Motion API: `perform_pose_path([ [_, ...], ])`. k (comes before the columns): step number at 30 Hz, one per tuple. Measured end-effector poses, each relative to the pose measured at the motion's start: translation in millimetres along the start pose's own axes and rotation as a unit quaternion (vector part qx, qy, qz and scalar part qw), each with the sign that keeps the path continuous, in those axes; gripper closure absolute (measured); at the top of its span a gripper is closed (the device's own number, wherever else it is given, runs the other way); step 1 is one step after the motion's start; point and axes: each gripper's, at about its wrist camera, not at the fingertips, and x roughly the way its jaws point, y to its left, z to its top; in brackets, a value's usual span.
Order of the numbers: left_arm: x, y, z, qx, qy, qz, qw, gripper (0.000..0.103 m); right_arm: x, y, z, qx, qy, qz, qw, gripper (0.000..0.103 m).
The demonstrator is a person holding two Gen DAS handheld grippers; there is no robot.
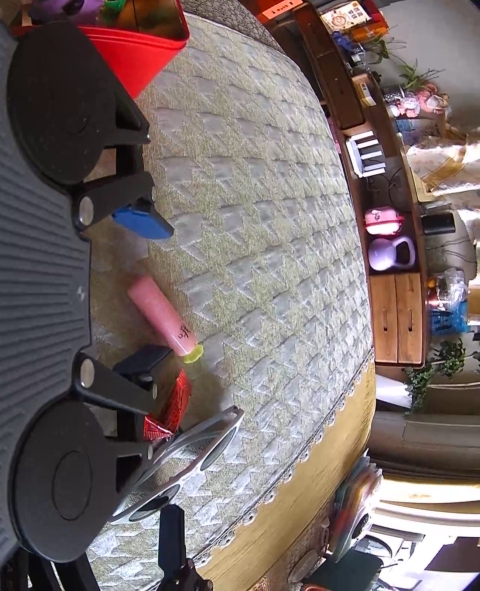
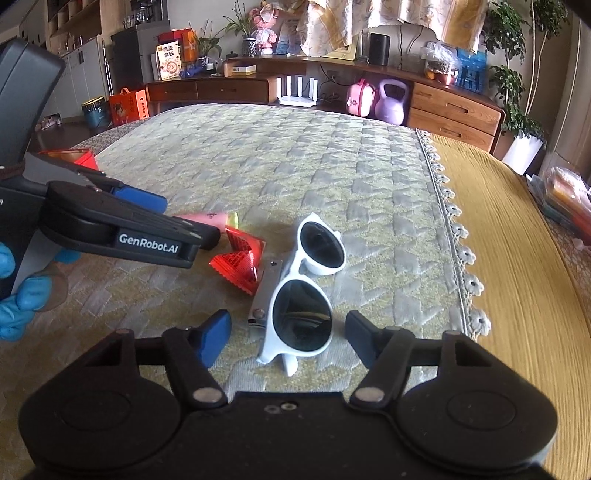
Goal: Organize rigid objects
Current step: 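Grasp the pink tube upright with the left tool while the right tool grasps the white sunglasses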
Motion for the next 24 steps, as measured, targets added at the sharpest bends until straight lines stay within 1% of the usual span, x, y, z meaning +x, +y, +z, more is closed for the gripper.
perform_pose_path([
  [1,0,-1,0,0.003,-0.001,-0.006,1.0,0.051,1,0,0,-0.001,-0.001,0.0,1.0,0.036],
  [3,0,-4,1,0.006,-0.003,-0.014,0.9999,0.061,1,0,1,0.0,-0.004,0.001,1.0,0.038],
  [4,0,-5,1,0.006,-0.003,-0.016,0.9998,0.064,1,0,1,0.001,-0.005,0.002,1.0,0.039],
  [6,-2,-7,0,0.008,-0.004,-0.022,0.9997,0.072,1,0,1,0.001,-0.007,0.004,1.0,0.044],
  [7,-2,-9,0,0.009,-0.004,-0.022,0.9997,0.074,1,1,1,0.0,-0.007,0.003,1.0,0.048],
  [9,-4,-11,0,0.013,-0.003,-0.021,0.9997,0.08,0,1,2,0.0,-0.008,0.003,1.0,0.053],
  [10,-4,-12,-1,0.015,-0.002,-0.02,0.9997,0.081,-1,0,1,0.0,-0.009,0.004,1.0,0.054],
  [12,-6,-13,-2,0.017,-0.002,-0.018,0.9997,0.087,-3,-1,0,0.001,-0.009,0.006,1.0,0.054],
  [20,-16,-8,-8,0.007,0.005,-0.01,0.9999,0.088,-18,-4,-15,0.008,-0.007,0.011,1.0,0.054],
  [24,-26,-5,-14,0.002,0.007,-0.009,0.9999,0.088,-30,3,-28,-0.019,-0.006,0.007,1.0,0.053],
])
